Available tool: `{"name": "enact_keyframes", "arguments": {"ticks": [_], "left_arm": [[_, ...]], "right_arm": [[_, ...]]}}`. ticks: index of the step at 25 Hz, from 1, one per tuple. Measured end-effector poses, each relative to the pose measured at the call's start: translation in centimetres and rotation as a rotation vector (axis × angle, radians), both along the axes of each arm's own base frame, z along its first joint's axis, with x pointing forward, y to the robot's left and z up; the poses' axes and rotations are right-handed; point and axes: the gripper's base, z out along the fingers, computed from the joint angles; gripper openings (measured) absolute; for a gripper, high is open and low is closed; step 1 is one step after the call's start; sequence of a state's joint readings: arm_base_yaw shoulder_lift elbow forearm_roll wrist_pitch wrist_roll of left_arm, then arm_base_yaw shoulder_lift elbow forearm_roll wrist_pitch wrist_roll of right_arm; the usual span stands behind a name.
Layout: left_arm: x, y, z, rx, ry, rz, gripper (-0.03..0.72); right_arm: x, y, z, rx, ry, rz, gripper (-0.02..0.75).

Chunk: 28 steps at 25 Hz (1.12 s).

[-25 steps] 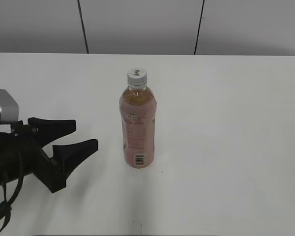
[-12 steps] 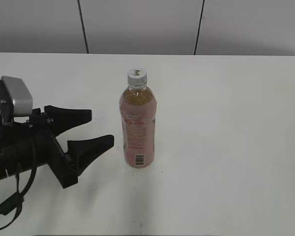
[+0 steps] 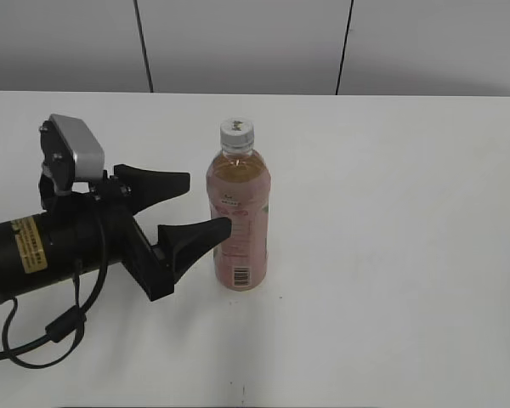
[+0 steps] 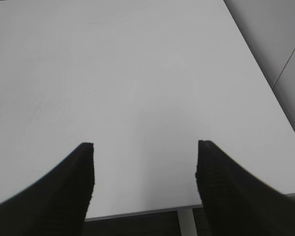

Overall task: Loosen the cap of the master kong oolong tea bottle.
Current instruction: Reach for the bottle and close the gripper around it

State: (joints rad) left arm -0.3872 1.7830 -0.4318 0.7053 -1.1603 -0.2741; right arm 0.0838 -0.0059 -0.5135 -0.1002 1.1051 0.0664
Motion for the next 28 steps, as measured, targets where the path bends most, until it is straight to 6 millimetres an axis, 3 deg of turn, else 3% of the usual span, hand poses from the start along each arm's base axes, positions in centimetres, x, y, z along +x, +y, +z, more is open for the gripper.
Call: {"name": "enact_keyframes", "arguments": {"ticks": [8, 21, 28], "left_arm": [[0.8, -0.4, -1.9, -0.024, 0.076, 0.006, 0.565], [2.7, -1.5, -1.1, -0.031, 0.043, -0.045, 0.585], [2.9, -2.8, -2.5, -0.022, 0.074, -0.098, 0.585]], "right_arm": [[0.0, 0.0, 0.0, 0.000, 0.000, 0.000, 0.494], [0.0, 0.0, 0.0, 0.000, 0.000, 0.000, 0.494], [0.0, 0.0, 0.0, 0.000, 0.000, 0.000, 0.494]]}}
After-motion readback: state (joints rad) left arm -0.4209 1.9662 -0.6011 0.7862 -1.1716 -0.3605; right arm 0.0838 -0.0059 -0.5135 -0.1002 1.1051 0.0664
